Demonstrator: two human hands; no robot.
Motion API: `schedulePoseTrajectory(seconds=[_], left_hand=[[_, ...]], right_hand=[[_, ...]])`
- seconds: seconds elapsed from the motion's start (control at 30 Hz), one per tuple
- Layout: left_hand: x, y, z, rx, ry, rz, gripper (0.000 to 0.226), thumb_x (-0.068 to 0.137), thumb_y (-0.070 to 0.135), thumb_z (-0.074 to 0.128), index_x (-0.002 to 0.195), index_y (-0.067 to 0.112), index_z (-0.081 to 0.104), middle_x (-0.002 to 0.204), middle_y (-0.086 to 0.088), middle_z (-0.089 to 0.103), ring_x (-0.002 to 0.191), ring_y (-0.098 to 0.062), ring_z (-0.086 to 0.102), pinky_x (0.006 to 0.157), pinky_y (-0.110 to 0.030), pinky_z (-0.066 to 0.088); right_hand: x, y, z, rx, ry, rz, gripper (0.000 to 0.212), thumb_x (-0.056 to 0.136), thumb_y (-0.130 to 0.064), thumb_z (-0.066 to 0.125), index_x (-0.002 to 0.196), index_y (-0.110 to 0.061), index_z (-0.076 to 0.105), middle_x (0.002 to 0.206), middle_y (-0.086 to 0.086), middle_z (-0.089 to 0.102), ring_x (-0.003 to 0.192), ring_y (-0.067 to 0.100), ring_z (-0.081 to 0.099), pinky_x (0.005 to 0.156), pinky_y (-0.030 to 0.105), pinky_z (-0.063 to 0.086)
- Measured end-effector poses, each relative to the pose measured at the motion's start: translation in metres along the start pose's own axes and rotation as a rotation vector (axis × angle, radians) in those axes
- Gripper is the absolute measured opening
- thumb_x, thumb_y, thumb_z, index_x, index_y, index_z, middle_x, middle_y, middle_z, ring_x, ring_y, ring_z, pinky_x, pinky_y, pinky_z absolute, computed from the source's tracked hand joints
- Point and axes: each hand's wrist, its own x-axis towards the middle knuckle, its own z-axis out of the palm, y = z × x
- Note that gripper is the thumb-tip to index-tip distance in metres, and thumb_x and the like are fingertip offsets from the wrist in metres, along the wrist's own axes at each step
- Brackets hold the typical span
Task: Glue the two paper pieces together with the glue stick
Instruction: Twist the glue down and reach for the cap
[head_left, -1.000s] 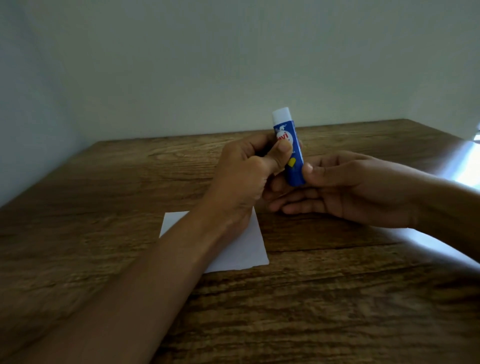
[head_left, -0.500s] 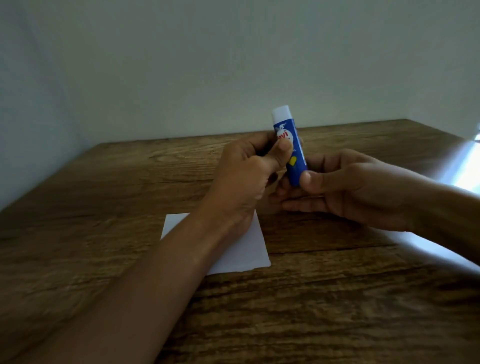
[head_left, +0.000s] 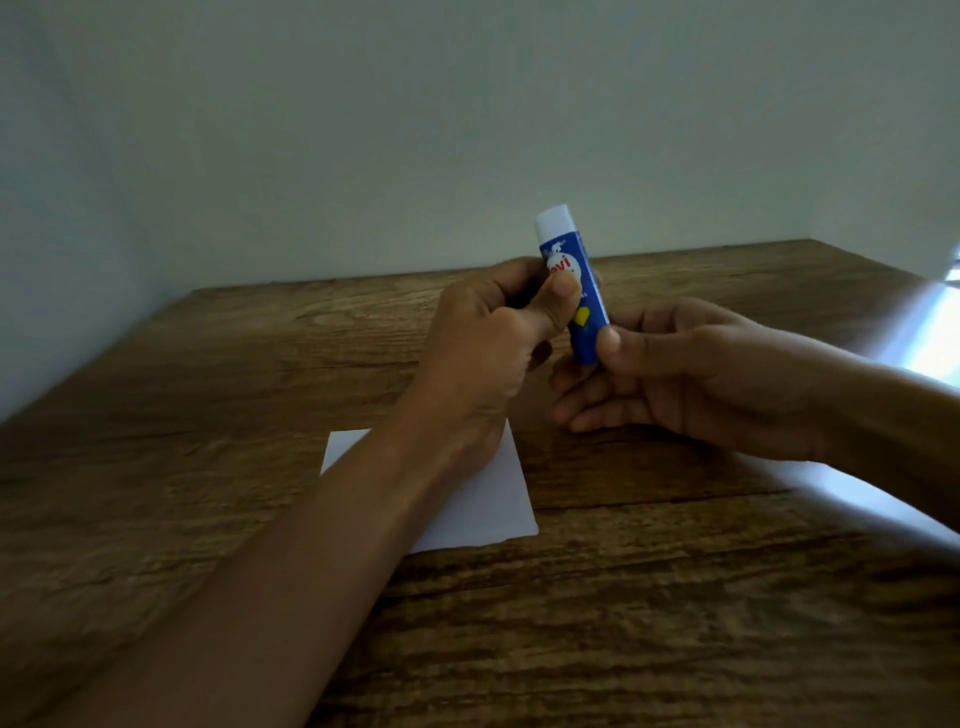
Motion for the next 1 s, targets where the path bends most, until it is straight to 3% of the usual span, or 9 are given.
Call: schedulePoseTrajectory(seconds=[0.13,0.2,0.33,0.43,0.5,0.63,0.73,0.87,1.0], left_hand=[[-0.0004,0.0012,-0.0035,-0.021,0.004,-0.015,0.015,0.084,0.022,0.053,0.078,0.018,0.065,0.066,0.004,0.063,0.064,-0.013,0.057,0.061,-0.028,0.048],[-0.0004,0.001,-0.0033,0.012,0.001,-0.007,0.015,0.084,0.022,0.052,0.08,0.019,0.065,0.067,0.007,0.065,0.066,-0.008,0.059,0.062,-0.023,0.049],[0.0008,0.0005,-0.0015,0.041,0.005,-0.009,0.019,0.086,0.023,0.05,0.095,0.014,0.064,0.078,0.004,0.065,0.078,-0.011,0.059,0.075,-0.031,0.044],[-0.0003,0.0006,-0.0014,0.027,-0.026,-0.006,0.016,0.086,0.022,0.05,0.087,0.015,0.064,0.068,-0.001,0.059,0.055,-0.007,0.052,0.053,-0.022,0.045],[-0.0008,0.0006,-0.0017,0.014,-0.024,-0.009,0.015,0.086,0.021,0.051,0.083,0.015,0.064,0.065,-0.001,0.059,0.05,-0.006,0.051,0.046,-0.019,0.044],[-0.0002,-0.0005,-0.0001,0.021,-0.008,0.009,0.015,0.086,0.019,0.05,0.083,0.016,0.065,0.069,0.005,0.066,0.062,-0.005,0.06,0.056,-0.017,0.048],[0.0005,-0.0012,0.0005,0.028,0.007,0.004,0.014,0.086,0.019,0.051,0.083,0.018,0.065,0.072,0.005,0.066,0.074,-0.012,0.061,0.072,-0.03,0.052],[-0.0003,-0.0001,-0.0008,0.009,-0.007,-0.014,0.014,0.085,0.02,0.052,0.082,0.016,0.065,0.068,0.002,0.064,0.064,-0.014,0.058,0.056,-0.024,0.049],[-0.0013,-0.0006,0.0004,0.039,-0.007,0.012,0.018,0.087,0.018,0.049,0.081,0.017,0.065,0.065,0.004,0.065,0.058,-0.009,0.057,0.052,-0.02,0.047]], right_hand=[[0.0005,-0.0009,-0.002,0.039,-0.086,0.03,0.035,0.082,-0.025,0.052,0.104,-0.001,0.066,0.106,0.016,0.07,0.103,0.029,0.065,0.085,0.032,0.053],[0.0016,0.0011,-0.0024,0.044,-0.044,0.001,0.03,0.078,-0.02,0.056,0.098,-0.001,0.068,0.098,0.014,0.072,0.096,0.026,0.068,0.081,0.032,0.055],[0.0016,0.0013,-0.0015,0.022,-0.012,-0.02,0.031,0.065,-0.024,0.069,0.09,-0.006,0.069,0.086,0.011,0.071,0.083,0.023,0.07,0.074,0.03,0.057],[-0.0004,-0.0017,-0.0013,0.044,-0.098,0.022,0.034,0.077,-0.029,0.057,0.098,-0.004,0.069,0.099,0.016,0.071,0.095,0.028,0.067,0.08,0.031,0.055],[-0.0011,-0.0014,-0.0017,0.074,-0.084,0.031,0.033,0.08,-0.026,0.055,0.099,-0.002,0.068,0.101,0.017,0.071,0.098,0.028,0.067,0.081,0.032,0.055],[0.0014,0.0026,0.0004,0.048,0.051,-0.007,0.031,0.065,-0.017,0.065,0.092,-0.004,0.066,0.081,0.01,0.071,0.078,0.02,0.069,0.072,0.031,0.058],[0.0005,0.0014,0.0036,0.024,0.039,-0.004,0.03,0.064,-0.019,0.072,0.09,-0.007,0.066,0.08,0.01,0.07,0.077,0.021,0.069,0.07,0.029,0.058],[-0.0027,-0.0021,0.0031,0.062,-0.045,0.045,0.036,0.078,-0.022,0.058,0.104,0.002,0.064,0.104,0.019,0.069,0.098,0.03,0.066,0.082,0.032,0.055],[-0.003,0.0001,0.0066,0.04,0.062,0.01,0.028,0.068,-0.015,0.059,0.091,-0.001,0.068,0.088,0.014,0.072,0.085,0.024,0.07,0.073,0.03,0.058]])
